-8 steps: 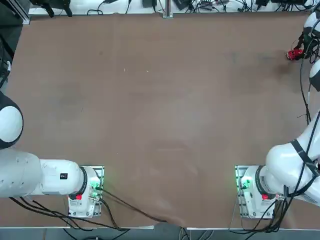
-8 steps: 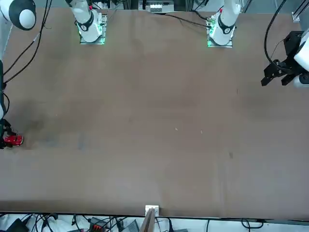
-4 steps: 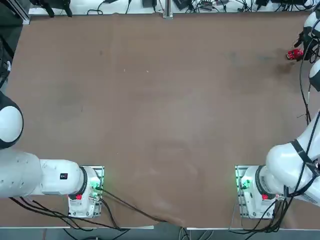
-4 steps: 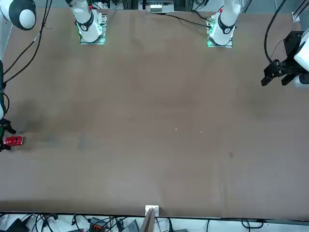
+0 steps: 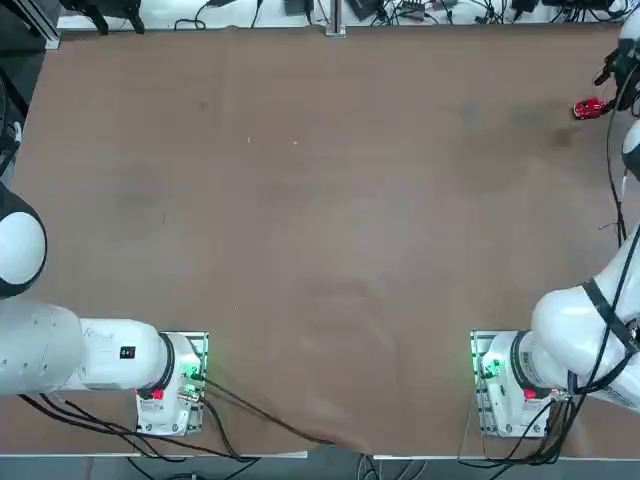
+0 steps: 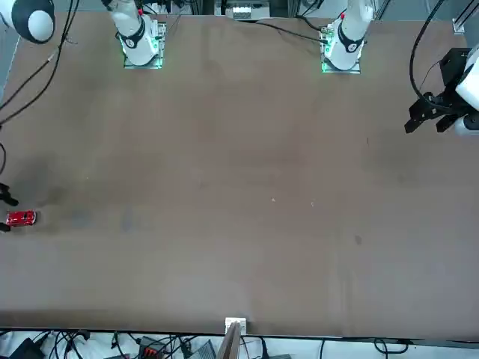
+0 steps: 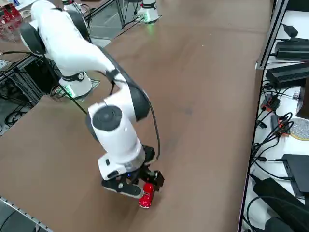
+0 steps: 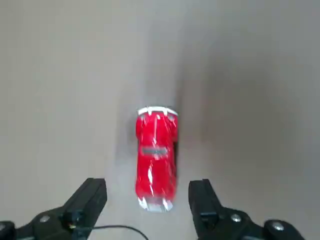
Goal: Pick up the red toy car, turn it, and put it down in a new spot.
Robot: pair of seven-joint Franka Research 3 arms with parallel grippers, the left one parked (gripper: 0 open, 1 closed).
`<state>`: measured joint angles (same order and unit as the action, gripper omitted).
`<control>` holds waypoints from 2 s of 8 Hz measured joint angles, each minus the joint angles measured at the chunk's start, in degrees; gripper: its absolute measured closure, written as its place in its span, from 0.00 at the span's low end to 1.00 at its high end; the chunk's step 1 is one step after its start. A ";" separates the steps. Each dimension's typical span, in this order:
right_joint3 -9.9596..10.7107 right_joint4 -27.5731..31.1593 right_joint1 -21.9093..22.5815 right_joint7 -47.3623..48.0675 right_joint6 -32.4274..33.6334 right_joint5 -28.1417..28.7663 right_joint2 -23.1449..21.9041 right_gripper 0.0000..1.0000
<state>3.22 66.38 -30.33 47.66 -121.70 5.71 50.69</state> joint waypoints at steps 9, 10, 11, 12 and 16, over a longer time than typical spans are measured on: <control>-1.16 1.19 17.70 -16.50 35.39 -1.15 -21.86 0.00; -1.19 1.15 21.16 -16.87 35.39 -1.72 -23.07 0.00; -1.21 1.22 23.66 -19.16 35.74 -2.89 -24.77 0.00; -1.20 2.13 25.69 -24.59 36.57 -3.85 -27.29 0.00; -1.20 20.27 28.48 -54.72 31.22 -4.16 -44.88 0.00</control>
<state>2.02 86.64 -1.85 -7.06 -90.48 1.55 5.80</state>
